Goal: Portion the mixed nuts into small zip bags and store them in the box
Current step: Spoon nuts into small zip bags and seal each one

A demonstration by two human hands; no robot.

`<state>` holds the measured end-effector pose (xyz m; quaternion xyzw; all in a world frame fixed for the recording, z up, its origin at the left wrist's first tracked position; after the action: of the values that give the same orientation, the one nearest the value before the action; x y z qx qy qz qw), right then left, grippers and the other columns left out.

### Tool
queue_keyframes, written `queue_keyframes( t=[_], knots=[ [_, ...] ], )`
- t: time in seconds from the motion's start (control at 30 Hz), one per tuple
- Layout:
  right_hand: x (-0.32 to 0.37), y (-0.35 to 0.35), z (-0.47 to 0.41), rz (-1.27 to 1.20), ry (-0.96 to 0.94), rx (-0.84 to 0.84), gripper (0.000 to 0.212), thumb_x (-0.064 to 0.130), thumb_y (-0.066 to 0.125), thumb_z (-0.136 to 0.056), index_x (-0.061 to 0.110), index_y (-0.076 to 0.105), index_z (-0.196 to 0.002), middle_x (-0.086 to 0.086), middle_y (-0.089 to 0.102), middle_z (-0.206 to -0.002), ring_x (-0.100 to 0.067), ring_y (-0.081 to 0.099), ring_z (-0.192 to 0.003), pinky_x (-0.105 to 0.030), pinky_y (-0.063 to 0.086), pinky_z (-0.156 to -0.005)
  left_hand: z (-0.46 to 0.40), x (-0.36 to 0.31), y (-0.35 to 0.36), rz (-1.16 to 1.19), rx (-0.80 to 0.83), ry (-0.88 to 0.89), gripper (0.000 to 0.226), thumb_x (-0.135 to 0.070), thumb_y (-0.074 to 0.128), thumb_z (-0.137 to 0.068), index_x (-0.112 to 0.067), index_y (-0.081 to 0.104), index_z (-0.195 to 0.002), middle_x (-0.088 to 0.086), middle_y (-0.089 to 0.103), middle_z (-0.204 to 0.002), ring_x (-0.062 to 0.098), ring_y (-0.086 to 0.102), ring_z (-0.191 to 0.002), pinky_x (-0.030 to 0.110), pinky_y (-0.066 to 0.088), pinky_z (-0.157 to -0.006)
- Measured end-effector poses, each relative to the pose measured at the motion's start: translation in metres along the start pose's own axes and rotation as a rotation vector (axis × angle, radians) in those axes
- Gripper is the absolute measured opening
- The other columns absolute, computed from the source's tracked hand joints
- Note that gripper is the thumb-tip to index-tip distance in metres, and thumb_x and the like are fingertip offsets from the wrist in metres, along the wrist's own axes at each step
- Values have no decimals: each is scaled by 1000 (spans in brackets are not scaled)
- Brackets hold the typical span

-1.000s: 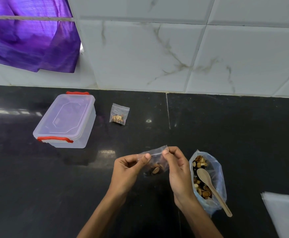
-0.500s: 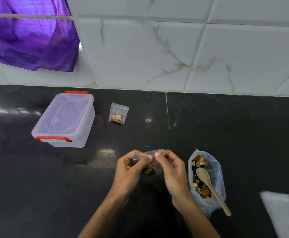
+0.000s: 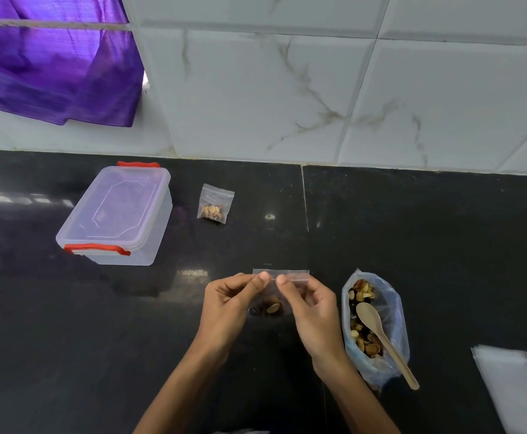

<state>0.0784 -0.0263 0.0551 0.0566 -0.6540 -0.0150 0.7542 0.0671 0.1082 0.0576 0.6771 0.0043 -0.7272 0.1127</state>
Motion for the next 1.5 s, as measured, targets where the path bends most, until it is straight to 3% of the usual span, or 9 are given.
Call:
queue_keyframes(
  t=[0.13,0.27,0.5,0.73,0.87,0.97,1.07,1.3,1.5],
  knots=[
    [0,-2,-1,-30,-1,-11,8,19,65,-84,14,71,-88,-4,73,-85,-15,70,-84,-24,55,-75,3,1,2,-30,10,8,20,-22,62,-82,-7,76,-82,12,74,-78,19,70,-74,20,54,-66],
    [-1,-2,-1,-50,19,11,21,31,65,-76,15,71,-89,-2,74,-87,-13,69,-86,-22,54,-74,2,-2,5,-22,104,-22,21,-20,61,-81,-3,71,-87,12,73,-83,19,70,-76,22,56,-67],
    [-9,-4,-4,-7,53,29,30,36,53,-87,14,72,-95,-5,73,-90,-20,69,-89,-34,56,-81,1,-4,2,7,10,6,16,-11,65,-81,-9,62,-66,4,67,-66,13,66,-61,20,51,-54],
    [-10,-6,-7,-105,90,-79,23,23,58,-90,23,74,-75,-3,70,-78,-17,69,-80,-31,55,-72,3,0,3,18,23,4,24,-24,54,-85,-2,64,-83,0,71,-75,11,68,-70,19,53,-61],
    [-13,-6,-6,-90,106,-34,16,28,58,-87,22,73,-89,-2,73,-87,-15,70,-87,-29,57,-74,2,3,-2,-10,-42,12,25,-27,53,-86,-9,67,-75,-1,69,-70,10,66,-67,19,52,-60],
    [-17,-1,-6,-18,145,115,26,36,58,-83,21,69,-100,5,73,-96,-8,68,-92,-24,56,-77,1,5,-8,9,-134,10,29,-27,52,-88,-7,66,-73,0,68,-68,14,65,-65,24,54,-59],
    [-22,4,-4,64,200,196,24,35,63,-82,21,70,-100,6,72,-98,-7,68,-92,-24,57,-75,-1,5,-18,-2,-229,42,32,-31,51,-90,-6,63,-73,1,64,-68,17,61,-64,30,51,-59],
    [-24,29,-27,31,243,80,13,27,65,-87,18,70,-96,2,72,-87,-9,70,-80,-25,57,-65,-6,12,-38,85,-259,-125,25,-27,61,-84,-11,66,-102,8,73,-90,24,69,-84,39,58,-74],
    [-31,67,-75,17,238,98,11,21,63,-89,16,70,-96,-3,73,-93,-17,69,-89,-32,59,-76,-37,15,-70,28,-383,-111,17,-14,64,-87,-5,67,-101,13,72,-93,26,70,-90,34,59,-78]
  ],
)
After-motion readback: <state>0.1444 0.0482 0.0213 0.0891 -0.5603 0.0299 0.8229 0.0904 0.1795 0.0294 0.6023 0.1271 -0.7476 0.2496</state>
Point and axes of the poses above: each hand's wrist, its own z-axis away from the middle knuckle, its own y-axis out of the palm, x = y × z, the point moved 4 cm from there along -z, towards the middle knuckle
